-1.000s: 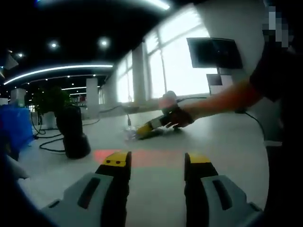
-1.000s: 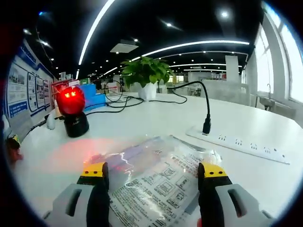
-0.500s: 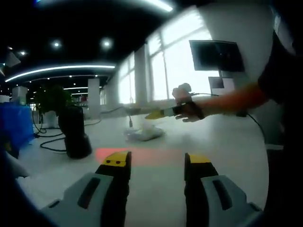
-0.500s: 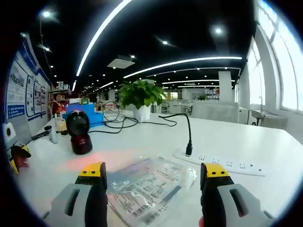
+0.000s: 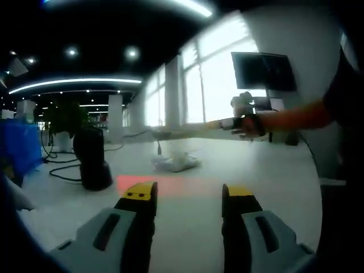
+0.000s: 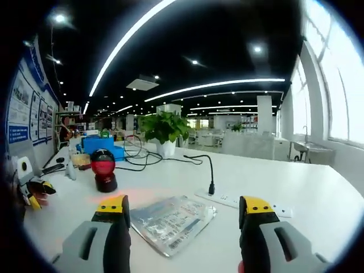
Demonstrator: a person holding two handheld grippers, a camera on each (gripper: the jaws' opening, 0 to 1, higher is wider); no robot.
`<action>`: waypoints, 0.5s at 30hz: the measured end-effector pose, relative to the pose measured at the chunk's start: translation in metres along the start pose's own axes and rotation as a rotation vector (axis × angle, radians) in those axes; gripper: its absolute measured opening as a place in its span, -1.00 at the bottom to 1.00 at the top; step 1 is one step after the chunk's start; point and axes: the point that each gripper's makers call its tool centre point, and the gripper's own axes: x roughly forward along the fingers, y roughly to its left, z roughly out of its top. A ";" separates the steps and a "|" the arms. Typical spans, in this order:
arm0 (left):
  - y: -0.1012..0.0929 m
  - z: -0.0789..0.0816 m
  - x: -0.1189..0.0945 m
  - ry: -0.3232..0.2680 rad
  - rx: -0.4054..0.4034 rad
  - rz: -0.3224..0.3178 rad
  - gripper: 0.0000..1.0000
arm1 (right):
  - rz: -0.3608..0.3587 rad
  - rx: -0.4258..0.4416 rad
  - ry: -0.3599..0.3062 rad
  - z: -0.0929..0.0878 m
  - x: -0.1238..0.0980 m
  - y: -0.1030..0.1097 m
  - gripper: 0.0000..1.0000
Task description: Clip sheet goods on table flip sheet goods clip sheet goods scan sheet goods put sheet goods back to table
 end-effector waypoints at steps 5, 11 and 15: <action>0.005 -0.001 0.000 0.003 -0.006 0.006 -0.23 | -0.013 -0.011 -0.022 0.011 -0.024 -0.003 0.45; 0.003 0.000 0.001 0.005 -0.017 0.009 -0.23 | -0.022 -0.023 -0.055 0.024 -0.055 -0.001 0.43; 0.004 0.001 0.001 0.000 -0.021 0.014 -0.23 | -0.024 -0.027 -0.065 0.025 -0.078 0.004 0.42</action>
